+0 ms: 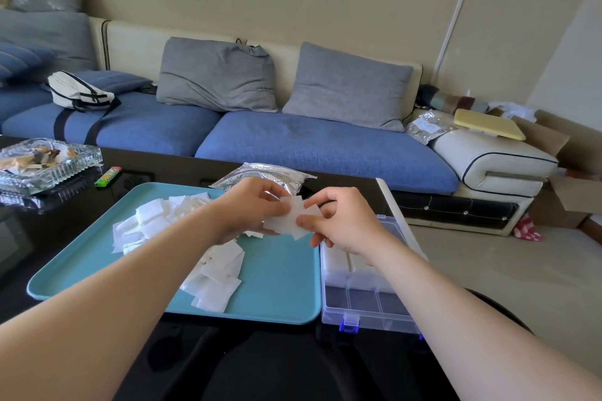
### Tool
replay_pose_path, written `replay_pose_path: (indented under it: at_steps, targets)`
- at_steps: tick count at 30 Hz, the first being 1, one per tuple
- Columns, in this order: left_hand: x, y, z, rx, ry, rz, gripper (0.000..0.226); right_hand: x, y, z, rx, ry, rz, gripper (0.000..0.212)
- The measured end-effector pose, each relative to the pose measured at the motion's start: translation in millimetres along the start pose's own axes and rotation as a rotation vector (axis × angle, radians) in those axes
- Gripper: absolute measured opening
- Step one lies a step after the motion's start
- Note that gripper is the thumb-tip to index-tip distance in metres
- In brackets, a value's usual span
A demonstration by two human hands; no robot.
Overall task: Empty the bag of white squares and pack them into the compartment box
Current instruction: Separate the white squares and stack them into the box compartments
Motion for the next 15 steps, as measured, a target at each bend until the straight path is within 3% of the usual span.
replay_pose_path:
  at_steps: [3,8,15]
  targets:
    - [0.3,-0.7,-0.1,0.068,0.005,0.002,0.013,-0.8,-0.9,1.0,-0.009,-0.023,0.043,0.009]
    - [4.7,1.4,1.5,0.155,-0.008,-0.052,0.013,-4.5,8.1,-4.7,-0.085,0.082,0.29,0.016]
    - [10.9,14.5,0.7,0.061,-0.088,-0.297,0.021,-5.2,10.9,-3.6,0.033,0.099,0.343,0.022]
Point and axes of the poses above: each hand's wrist, its own z-axis towards the middle knuckle, its own y-axis out of the palm, x = y × z, the point moved 3 cm from there along z, towards the middle knuckle, and after that the axes turned 12 degrees about z, right-handed, at the moved point
